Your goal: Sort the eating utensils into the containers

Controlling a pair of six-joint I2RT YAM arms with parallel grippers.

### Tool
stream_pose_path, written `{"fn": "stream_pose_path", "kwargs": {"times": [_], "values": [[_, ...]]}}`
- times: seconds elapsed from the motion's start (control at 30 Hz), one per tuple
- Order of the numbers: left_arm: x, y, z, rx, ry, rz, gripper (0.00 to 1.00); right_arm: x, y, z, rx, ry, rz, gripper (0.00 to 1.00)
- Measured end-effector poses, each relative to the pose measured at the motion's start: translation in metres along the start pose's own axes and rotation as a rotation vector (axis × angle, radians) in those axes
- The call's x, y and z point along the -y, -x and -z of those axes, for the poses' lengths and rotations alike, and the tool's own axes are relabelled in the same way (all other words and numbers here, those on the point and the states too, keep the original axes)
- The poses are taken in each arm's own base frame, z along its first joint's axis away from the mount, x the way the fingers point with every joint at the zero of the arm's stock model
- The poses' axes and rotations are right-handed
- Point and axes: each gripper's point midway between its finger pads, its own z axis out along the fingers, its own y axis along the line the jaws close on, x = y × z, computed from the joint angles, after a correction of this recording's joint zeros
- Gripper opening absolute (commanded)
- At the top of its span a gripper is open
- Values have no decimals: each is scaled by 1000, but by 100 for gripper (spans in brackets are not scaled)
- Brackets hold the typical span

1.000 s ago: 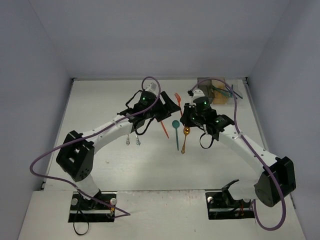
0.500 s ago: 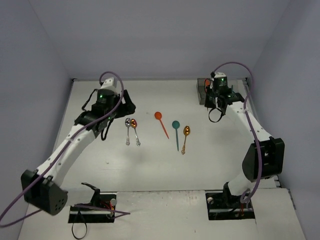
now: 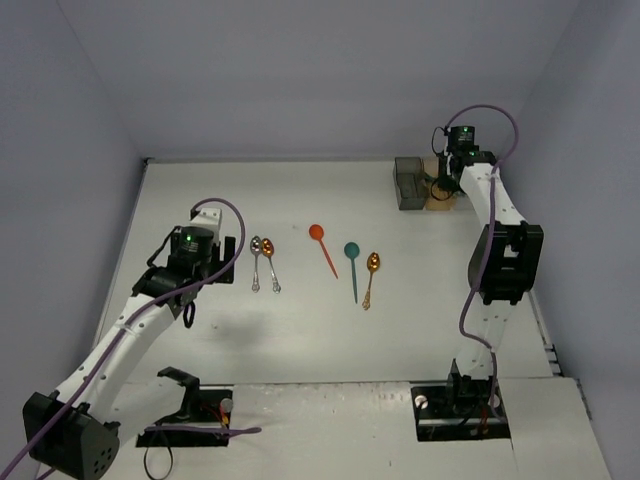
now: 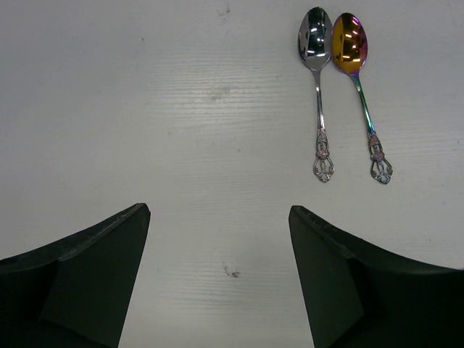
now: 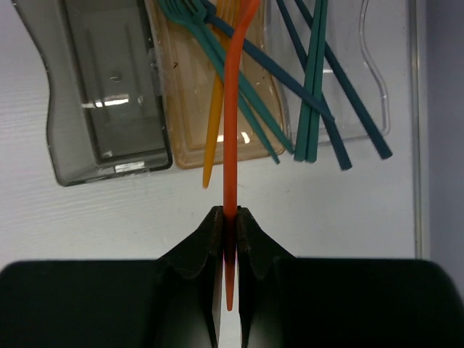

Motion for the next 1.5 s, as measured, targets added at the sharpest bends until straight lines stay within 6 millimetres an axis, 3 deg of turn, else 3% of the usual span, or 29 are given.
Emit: {"fn": "stream_pose_path", "kwargs": {"times": [0.13,0.33,0.53,0.8,1.1,1.27,1.4,1.5], "values": [[-2,0,-4,-6,16,-22,75,6,-8,-17,-48,-4,80,1],[-5,0,-4,-4,36,-38,75,7,-28,-38,-125,5,155,9],[-5,0,-4,-2,36,-44,75,7,-36,-46,-153,6,178,16],[-3,0,-4,-2,31,-49,75,9,-29,-44,-139,-3,190,20],[-2,0,-3,-1,29,-50,75,12,1,-34,-68,-14,175,20],[-1,0,-3,0,27,-53,75,9,9,-30,-45,-19,160,35],[-1,1,-3,2,27,-53,75,-13,5,-14,-42,-5,134,48],[-2,1,-3,3,28,-52,75,-49,-7,11,-30,8,119,53]]}}
